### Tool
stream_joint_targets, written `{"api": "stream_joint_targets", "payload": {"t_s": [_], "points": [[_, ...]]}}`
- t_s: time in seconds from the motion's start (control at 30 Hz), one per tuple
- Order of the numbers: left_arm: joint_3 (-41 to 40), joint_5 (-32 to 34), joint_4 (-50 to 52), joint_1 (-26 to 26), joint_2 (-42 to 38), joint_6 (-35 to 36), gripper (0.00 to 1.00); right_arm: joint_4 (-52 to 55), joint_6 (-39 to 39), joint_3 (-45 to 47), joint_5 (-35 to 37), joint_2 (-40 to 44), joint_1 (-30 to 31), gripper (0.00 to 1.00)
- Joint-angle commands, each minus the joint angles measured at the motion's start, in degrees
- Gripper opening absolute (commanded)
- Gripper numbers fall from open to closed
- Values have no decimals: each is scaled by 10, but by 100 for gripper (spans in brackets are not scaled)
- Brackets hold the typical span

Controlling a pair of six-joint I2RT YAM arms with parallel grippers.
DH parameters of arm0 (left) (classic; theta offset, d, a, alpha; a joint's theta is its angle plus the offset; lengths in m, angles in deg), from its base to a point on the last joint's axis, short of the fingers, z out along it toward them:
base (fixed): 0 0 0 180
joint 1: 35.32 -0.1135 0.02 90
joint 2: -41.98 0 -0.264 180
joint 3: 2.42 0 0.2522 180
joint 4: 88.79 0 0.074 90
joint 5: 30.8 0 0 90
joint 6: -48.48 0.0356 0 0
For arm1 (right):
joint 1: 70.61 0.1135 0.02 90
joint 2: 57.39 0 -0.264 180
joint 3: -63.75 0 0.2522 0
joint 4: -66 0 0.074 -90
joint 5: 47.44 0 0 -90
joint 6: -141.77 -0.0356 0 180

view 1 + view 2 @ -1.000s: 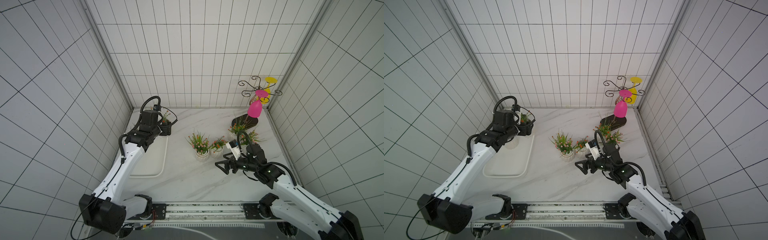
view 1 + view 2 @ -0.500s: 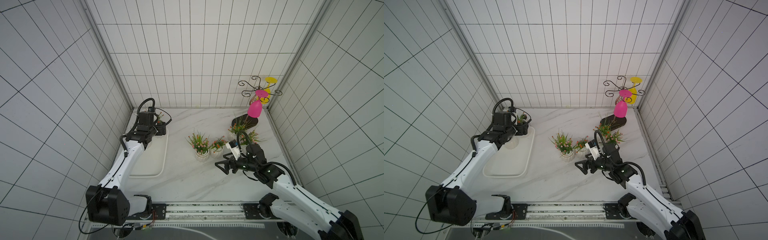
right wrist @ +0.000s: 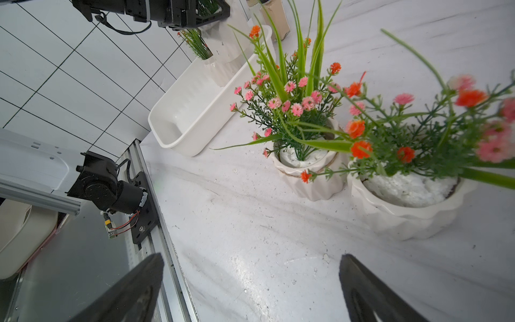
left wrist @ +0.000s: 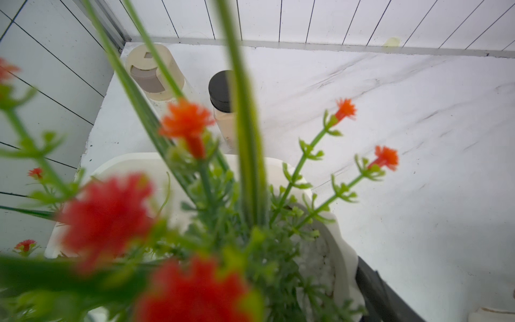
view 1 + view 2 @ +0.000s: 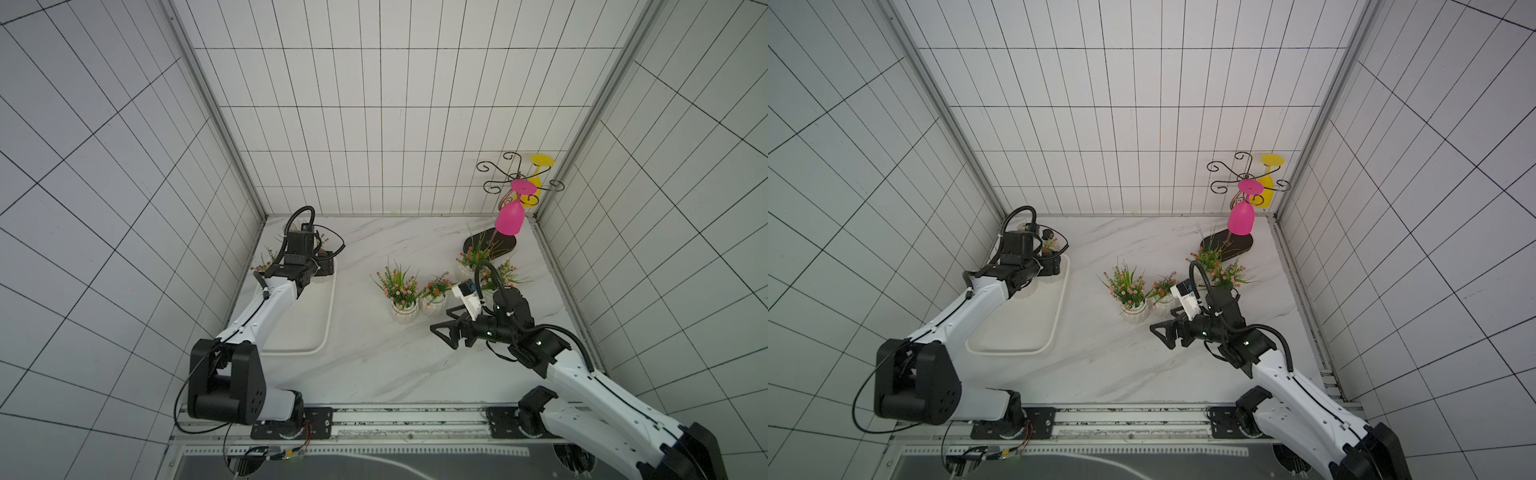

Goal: Put the potted gypsophila into the storage box
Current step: Place the baby's breath potted plant at the storage box.

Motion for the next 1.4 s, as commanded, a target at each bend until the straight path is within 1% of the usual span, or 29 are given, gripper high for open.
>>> {"api": "stream_joint_targets", "payload": {"t_s": [0.0, 0.43, 0.8, 0.83, 0.9, 1.0, 1.1, 1.23, 1.37], "points": [[5, 23, -71, -5, 8, -6, 52, -3, 9, 5, -11, 9, -7, 99], [0, 41, -86, -13, 77, -18, 52, -1, 6, 8, -10, 9, -9, 99], [-21, 44, -113, -19, 126, -32, 58, -2, 7, 4, -11, 2, -12, 99], [-21, 43, -114, -19, 128, -33, 60, -2, 7, 4, -11, 3, -11, 99], [-22, 46, -113, -19, 130, -37, 68, -3, 7, 4, -12, 3, -12, 99], [-20, 49, -108, -19, 132, -36, 77, -3, 5, 4, -12, 3, -13, 99], [-15, 57, -95, -19, 132, -38, 82, -4, 5, 4, -11, 2, -13, 99], [-10, 48, -81, -19, 129, -42, 91, -4, 5, -2, -12, -4, -13, 99], [-6, 42, -67, -19, 113, -39, 95, -3, -1, 0, -8, 2, -14, 99]]}}
